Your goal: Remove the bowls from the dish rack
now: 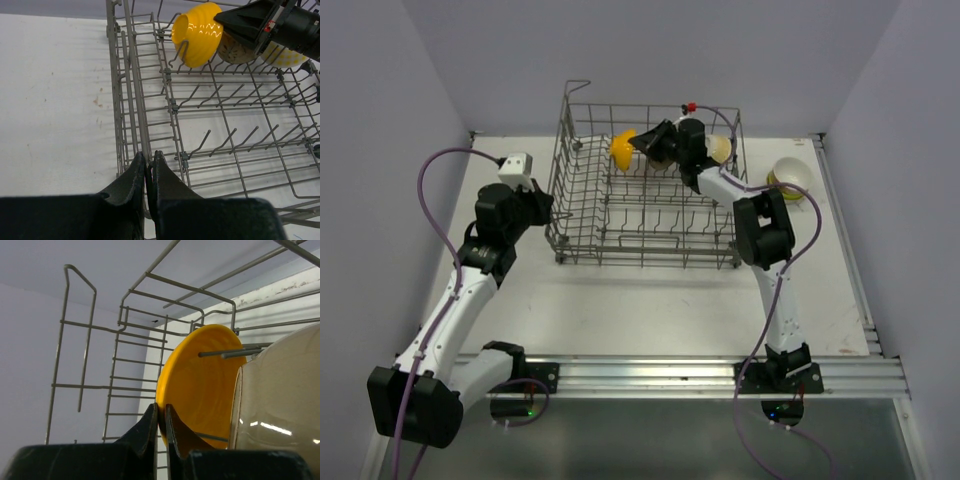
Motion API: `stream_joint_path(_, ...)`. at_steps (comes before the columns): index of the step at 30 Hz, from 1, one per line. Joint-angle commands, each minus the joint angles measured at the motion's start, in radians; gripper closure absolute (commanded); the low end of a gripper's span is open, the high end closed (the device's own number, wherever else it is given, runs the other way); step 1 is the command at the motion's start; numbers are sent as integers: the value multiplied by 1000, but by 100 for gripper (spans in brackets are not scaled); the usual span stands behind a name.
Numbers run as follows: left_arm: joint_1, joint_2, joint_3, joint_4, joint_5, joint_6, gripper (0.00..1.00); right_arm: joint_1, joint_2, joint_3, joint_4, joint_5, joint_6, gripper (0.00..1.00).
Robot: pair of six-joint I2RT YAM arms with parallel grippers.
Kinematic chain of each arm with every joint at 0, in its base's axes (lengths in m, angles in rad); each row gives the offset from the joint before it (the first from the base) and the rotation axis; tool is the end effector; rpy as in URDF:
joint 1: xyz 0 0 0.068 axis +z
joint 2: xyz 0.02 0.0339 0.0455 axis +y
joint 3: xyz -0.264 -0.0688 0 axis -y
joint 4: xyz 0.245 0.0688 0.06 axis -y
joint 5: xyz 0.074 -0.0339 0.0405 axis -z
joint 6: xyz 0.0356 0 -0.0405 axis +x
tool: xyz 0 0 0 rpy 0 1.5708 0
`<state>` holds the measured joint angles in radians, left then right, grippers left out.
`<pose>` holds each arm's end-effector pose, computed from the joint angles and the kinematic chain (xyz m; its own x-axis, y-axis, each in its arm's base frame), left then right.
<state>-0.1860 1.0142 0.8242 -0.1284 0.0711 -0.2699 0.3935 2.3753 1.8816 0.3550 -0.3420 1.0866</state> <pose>0.2319 -0.0462 0.3160 -0.3634 -0.2023 -0.9094 0.1597 0.9482 -0.2747 0.5134 0.2261 0.2184 -0.6506 0.6327 -0.4200 -0.1979 0.3927 0.8981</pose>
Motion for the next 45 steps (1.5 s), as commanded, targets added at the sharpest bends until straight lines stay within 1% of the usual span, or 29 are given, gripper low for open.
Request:
stream_joint_path(1, -35, 24, -42, -109, 116, 34, 100, 22, -174, -2, 236, -124, 127, 100)
stream_joint_path(4, -35, 26, -42, -116, 105, 35, 100, 16, -195, -22, 245, -132, 124, 100)
stream_joint_path(7, -35, 27, -40, -117, 96, 35, 100, 11, -215, -50, 292, -141, 153, 100)
stream_joint_path(13, -35, 43, -39, -122, 99, 35, 100, 5, -240, -68, 302, -166, 159, 100)
stream_joint_path(14, -35, 44, -40, -122, 98, 35, 96, 5, -246, -76, 303, -167, 160, 100)
stream_joint_path(15, -35, 43, -39, -123, 88, 35, 80, 5, -260, -84, 306, -170, 160, 100)
stream_joint_path(16, -35, 41, -37, -123, 82, 35, 73, 5, -267, -94, 308, -173, 162, 100)
stream_joint_path(17, -35, 40, -37, -126, 73, 37, 67, 5, -280, -120, 311, -176, 162, 100)
stream_joint_path(18, -35, 38, -39, -125, 59, 40, 50, 5, -290, -136, 318, -180, 164, 100)
stream_joint_path(19, -35, 37, -37, -128, 52, 40, 42, 5, -318, -168, 321, -186, 164, 100)
stream_joint_path(20, -35, 34, -39, -129, 45, 43, 25, 5, -335, -185, 322, -189, 164, 100)
stream_joint_path(23, -35, 12, -42, -131, -13, 40, 10, 7, -407, -251, 303, -196, 141, 100)
stream_joint_path(24, -35, 3, -37, -135, -64, 37, 7, 5, -430, -265, 274, -195, 136, 100)
stream_joint_path(26, -35, -9, -27, -154, -118, 34, 0, 5, -496, -308, 248, -193, 113, 100)
stream_joint_path(27, -35, -29, -14, -160, -176, 26, 0, 4, -516, -315, 195, -193, 99, 100)
stream_joint_path(30, -33, -78, 15, -163, -263, 8, 0, 4, -597, -323, 66, -164, 29, 100)
stream_joint_path(33, -35, -132, 45, -146, -280, 6, 0, 5, -671, -346, -35, -115, 4, 100)
stream_joint_path(37, -36, -177, 125, -132, -223, 15, 0, 5, -748, -409, -76, -49, 39, 100)
stream_joint_path(40, -41, -180, 150, -116, -212, 38, 1, 5, -806, -450, -88, -11, 65, 100)
stream_joint_path(45, -61, -77, 259, -132, -191, 72, 1, 7, -892, -499, -91, 49, 114, 100)
